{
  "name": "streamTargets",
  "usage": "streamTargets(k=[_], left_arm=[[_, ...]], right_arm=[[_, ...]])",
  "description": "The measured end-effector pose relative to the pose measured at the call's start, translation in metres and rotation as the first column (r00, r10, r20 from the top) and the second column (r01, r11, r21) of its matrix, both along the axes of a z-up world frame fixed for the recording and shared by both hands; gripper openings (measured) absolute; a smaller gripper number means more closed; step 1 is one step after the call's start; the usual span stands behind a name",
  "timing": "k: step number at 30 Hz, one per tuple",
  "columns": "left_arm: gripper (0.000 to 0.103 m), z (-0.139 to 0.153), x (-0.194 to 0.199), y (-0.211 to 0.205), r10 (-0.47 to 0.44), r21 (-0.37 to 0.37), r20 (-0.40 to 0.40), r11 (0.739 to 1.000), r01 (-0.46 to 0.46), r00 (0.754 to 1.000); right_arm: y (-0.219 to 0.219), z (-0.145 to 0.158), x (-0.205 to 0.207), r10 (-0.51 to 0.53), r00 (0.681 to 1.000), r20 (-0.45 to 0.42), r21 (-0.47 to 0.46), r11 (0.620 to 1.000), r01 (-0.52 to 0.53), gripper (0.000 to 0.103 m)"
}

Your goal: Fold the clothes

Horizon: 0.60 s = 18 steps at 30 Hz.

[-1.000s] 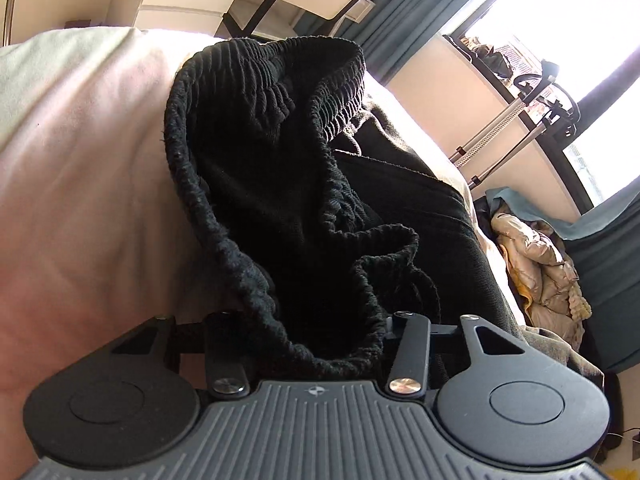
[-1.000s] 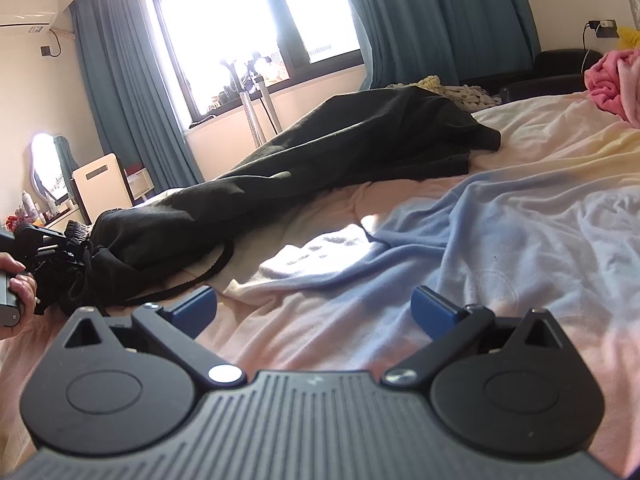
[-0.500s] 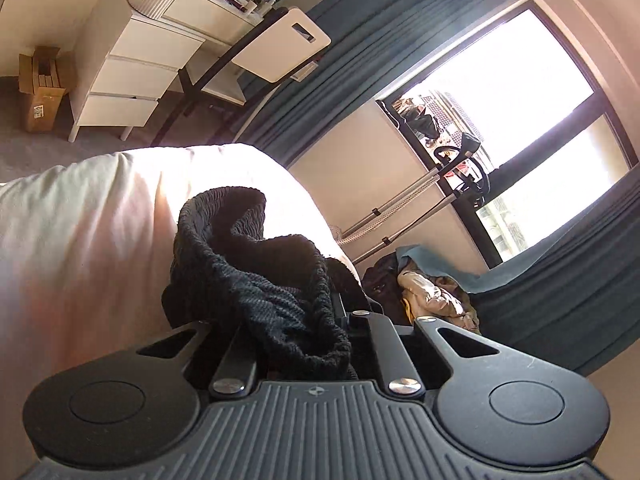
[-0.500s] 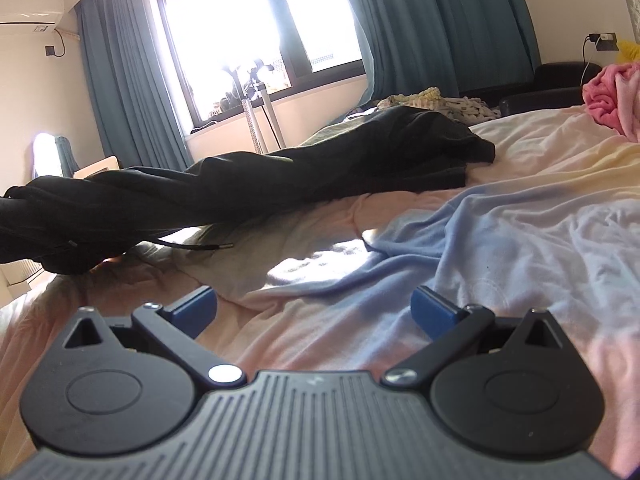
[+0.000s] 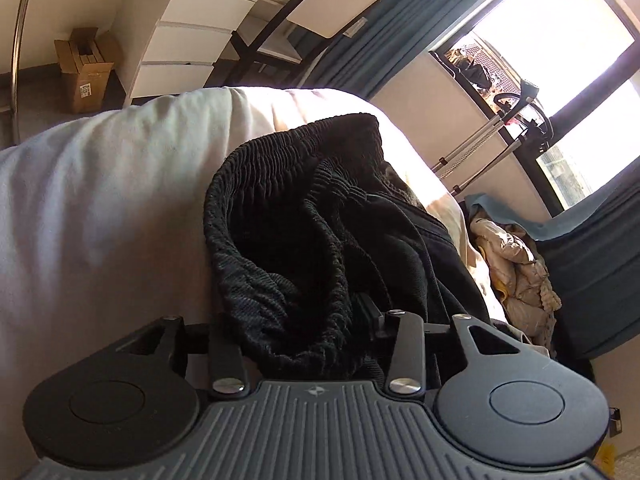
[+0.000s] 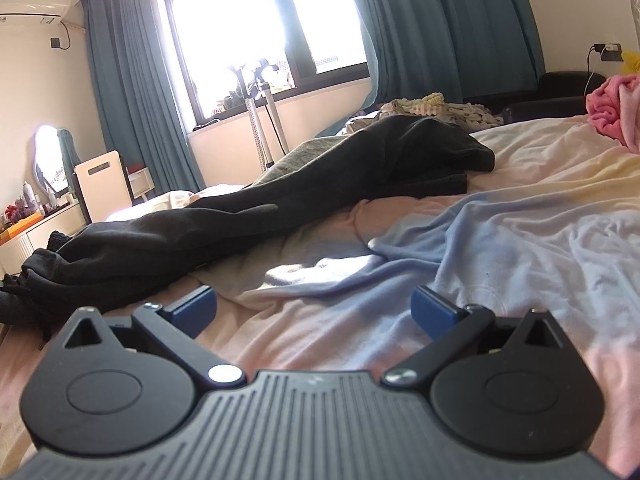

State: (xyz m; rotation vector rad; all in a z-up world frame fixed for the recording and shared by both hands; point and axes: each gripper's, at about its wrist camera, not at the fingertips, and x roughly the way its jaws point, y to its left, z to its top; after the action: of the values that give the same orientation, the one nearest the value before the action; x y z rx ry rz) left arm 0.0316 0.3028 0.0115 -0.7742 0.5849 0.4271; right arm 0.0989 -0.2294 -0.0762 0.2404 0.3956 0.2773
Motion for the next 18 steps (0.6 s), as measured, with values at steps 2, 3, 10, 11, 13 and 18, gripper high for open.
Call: streamTargets(k=[2,3,10,11,13,18], left_arm=[[0.076,0.009,-0.010,-0.014,-0.062,0.106,-0.018,0.992,0.064,0.998],[0.076,0.014,-0.015,-0.021,-0.093,0.158,-0.028,0.983,0.096,0.995],[0.080,0.038,-0.027,-0.093,-0.282,0.465,-0.013,0.848,0.255,0.959],[0.080,0.041,-0.018,-0.107,-0.321,0.493,-0.003,0.824,0.280,0.947],[0.082,0.044,0.002,-0.136,-0.404,0.539,0.000,0.770,0.340,0.915],[0.082,0.017,0.085,-0.229,-0.575,0.665,-0.171,0.532,0.524,0.800]], right_arm=[[-0.001,0.000,-0.001,-0.005,1.000,-0.007,-0.003,1.000,0.005,0.103],[-0.001,0.000,-0.002,-0.008,1.000,-0.011,-0.003,1.000,0.008,0.103],[-0.010,0.002,-0.006,-0.045,0.999,-0.019,0.009,0.999,0.045,0.103],[-0.011,0.003,-0.007,-0.046,0.999,-0.015,0.009,0.999,0.046,0.103],[-0.011,0.002,-0.006,-0.056,0.998,-0.020,-0.007,0.998,0.056,0.103],[-0.011,0.000,-0.002,-0.067,0.998,-0.016,-0.035,0.997,0.066,0.103]])
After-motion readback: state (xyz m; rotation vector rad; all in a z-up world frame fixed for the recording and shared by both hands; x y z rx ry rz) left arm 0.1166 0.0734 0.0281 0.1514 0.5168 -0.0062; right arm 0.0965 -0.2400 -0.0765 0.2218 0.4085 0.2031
